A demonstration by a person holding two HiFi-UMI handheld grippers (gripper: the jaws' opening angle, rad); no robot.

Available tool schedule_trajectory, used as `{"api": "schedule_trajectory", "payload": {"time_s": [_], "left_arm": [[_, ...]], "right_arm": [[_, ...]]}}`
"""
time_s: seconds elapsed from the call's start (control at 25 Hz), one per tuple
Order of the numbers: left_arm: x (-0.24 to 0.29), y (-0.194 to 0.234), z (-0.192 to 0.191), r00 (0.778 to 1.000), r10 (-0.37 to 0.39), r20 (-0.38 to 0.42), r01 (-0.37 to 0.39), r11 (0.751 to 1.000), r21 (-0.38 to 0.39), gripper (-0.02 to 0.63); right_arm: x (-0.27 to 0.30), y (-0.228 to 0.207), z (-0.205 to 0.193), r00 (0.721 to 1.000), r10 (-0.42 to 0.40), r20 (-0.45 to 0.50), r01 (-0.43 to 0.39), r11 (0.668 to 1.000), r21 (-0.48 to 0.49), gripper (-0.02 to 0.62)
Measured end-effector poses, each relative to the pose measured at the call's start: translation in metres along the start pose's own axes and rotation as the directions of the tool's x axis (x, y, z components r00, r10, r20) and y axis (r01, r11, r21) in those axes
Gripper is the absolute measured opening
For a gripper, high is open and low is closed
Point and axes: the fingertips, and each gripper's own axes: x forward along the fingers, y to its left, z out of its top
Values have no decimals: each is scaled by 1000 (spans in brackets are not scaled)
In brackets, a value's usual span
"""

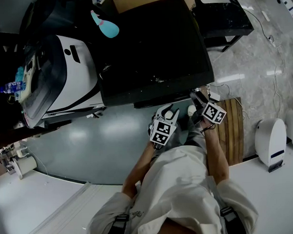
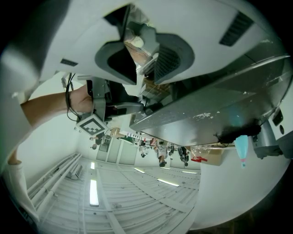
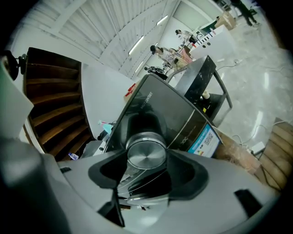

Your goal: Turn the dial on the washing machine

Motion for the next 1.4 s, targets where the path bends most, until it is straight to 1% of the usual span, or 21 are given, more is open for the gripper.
{"api": "schedule_trajectory", "payload": {"time_s": [0.28, 0.76, 1.4], "left_arm": [[2, 0, 0, 1000, 3, -2, -3, 1000, -2, 126], [3, 1, -2, 1000, 3, -10, -3, 1000, -9, 126], [1, 1, -2, 1000, 0, -9, 0, 1000, -8, 126]], "right_arm": [[0, 0, 1, 999, 28, 19, -29, 998, 60, 272], [0, -1, 2, 996, 65, 63, -75, 982, 174, 272], [-1, -2, 2, 991, 85, 107, -111, 958, 266, 272]]}}
